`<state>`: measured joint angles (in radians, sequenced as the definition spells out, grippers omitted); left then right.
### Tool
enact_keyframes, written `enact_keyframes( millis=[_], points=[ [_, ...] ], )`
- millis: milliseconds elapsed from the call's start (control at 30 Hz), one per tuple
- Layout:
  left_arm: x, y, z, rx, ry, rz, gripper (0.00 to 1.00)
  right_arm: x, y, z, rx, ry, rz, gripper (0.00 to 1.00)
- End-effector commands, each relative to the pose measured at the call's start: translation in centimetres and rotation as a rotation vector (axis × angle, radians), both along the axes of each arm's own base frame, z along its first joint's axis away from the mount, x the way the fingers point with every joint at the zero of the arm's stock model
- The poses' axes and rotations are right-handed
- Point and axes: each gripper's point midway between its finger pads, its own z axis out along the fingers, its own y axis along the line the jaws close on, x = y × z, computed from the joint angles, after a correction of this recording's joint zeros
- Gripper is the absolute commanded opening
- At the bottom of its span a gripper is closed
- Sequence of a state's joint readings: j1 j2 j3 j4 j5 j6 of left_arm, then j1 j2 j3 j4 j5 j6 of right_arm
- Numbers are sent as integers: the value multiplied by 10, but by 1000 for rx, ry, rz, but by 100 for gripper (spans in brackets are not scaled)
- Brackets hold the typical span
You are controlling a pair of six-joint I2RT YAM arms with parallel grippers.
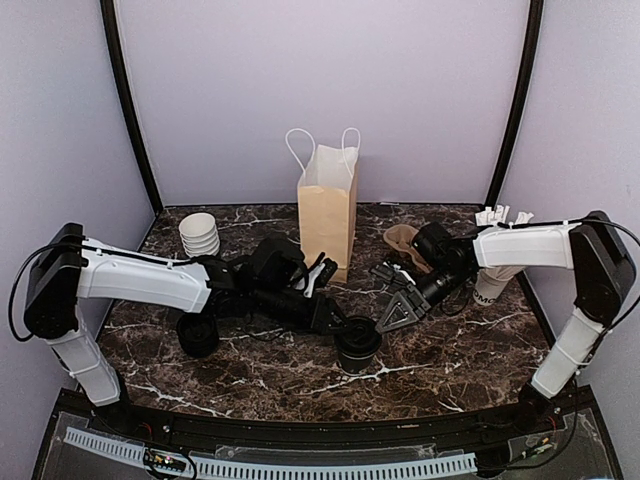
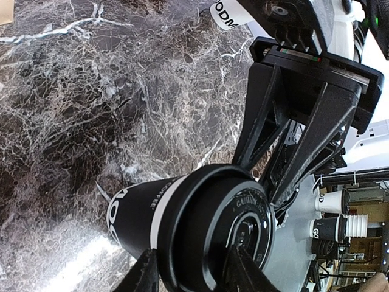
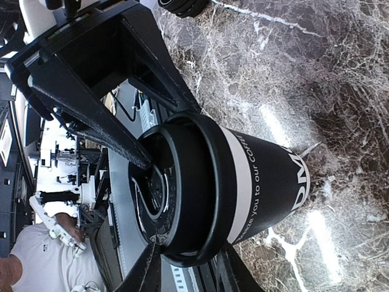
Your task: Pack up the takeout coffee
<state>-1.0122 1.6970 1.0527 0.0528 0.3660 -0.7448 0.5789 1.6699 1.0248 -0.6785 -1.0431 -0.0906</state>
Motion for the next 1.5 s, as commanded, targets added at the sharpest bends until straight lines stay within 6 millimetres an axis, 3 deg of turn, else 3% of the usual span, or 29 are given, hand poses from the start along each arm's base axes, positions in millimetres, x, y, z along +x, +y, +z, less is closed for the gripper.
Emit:
enact_keyframes(
  millis=[0,300,467,600,833,900,1033,1133,1200,1333,1467],
  points=[
    [-14,13,-47,140,80,-21,41,-7,-23,-69,-260,26,-22,28],
    [-18,20,-68,198,121,-18,40,-3,-41,-111,-442,43,-47,24],
    [-20,37,-92,284,183,18,39,4,-58,-130,-566,1,-64,20],
    [-20,47,-104,302,217,41,38,6,-61,-133,-585,-12,-63,19],
    [-15,46,-102,304,190,47,37,10,-64,-134,-610,-74,-56,17],
    [-14,45,-101,299,183,39,36,13,-51,-119,-531,-80,-45,17],
    [-12,44,-91,279,160,44,36,14,-16,-58,-272,-68,32,35],
    [-11,41,-82,246,144,40,36,14,-4,-18,-120,-59,65,44],
    [-10,38,-76,228,138,37,36,7,-7,-15,-107,-58,68,48],
    [-9,36,-72,219,133,36,36,-6,-19,-30,-140,-47,45,48],
    [-9,35,-73,217,138,37,36,-9,-17,-23,-103,-38,45,54]
  ],
)
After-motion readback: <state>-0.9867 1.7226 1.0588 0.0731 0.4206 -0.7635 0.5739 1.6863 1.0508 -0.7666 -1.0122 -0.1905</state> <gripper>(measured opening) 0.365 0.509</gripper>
